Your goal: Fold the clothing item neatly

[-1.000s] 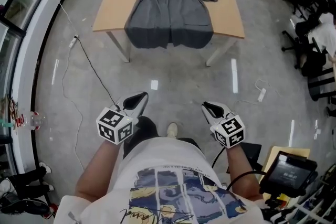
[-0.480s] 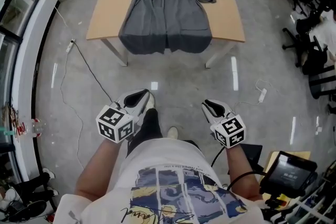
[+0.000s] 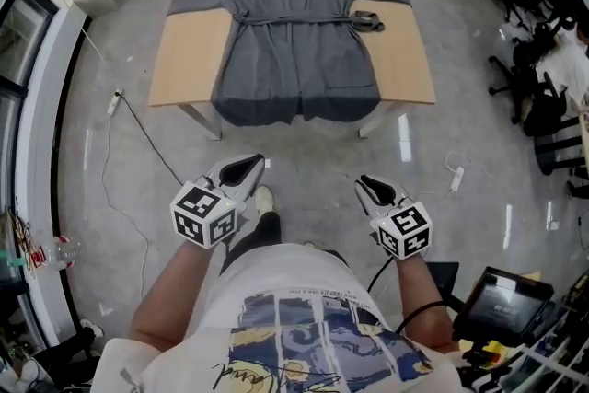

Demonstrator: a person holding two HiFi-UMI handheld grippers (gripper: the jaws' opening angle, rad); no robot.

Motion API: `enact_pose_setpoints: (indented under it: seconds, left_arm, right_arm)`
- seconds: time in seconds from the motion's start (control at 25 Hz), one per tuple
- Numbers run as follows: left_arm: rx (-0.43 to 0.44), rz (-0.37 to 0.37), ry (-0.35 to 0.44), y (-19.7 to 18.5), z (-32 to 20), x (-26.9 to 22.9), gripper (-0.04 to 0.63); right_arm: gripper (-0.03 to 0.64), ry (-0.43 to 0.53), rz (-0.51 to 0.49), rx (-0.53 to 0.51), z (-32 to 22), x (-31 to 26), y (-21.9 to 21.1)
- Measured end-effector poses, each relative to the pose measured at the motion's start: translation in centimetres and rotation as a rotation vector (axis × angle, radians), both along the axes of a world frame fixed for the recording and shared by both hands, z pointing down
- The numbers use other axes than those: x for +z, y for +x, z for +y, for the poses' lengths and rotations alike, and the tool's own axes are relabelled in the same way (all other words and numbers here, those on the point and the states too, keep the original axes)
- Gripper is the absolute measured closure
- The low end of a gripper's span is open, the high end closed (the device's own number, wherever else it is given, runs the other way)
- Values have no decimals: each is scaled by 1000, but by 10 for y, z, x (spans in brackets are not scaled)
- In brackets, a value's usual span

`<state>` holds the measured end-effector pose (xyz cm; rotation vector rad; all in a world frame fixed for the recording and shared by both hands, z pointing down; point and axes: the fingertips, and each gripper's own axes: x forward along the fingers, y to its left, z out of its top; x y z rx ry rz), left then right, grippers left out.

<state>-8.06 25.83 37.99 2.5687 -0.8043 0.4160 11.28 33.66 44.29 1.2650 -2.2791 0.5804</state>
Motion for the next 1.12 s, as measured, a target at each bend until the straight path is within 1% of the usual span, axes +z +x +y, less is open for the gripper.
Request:
enact_pose_setpoints:
  seconds: [0.36,0.6,0.84,1.12]
  left_arm:
    - [57,7,-4,-36,-78,1,594]
    - [81,13,7,-54,-113,2,594]
    - [65,40,-2,-61,-135,7,593]
    - [42,37,-2,-58,-163,7,594]
  right_arm:
    - [568,1,22,41,-80,-4,-42]
    - [568,0,44,75,-112,-10,-57]
    - [568,-6,72,76,-138,-9,-57]
    - [568,-1,67,87,-178,-8,-38]
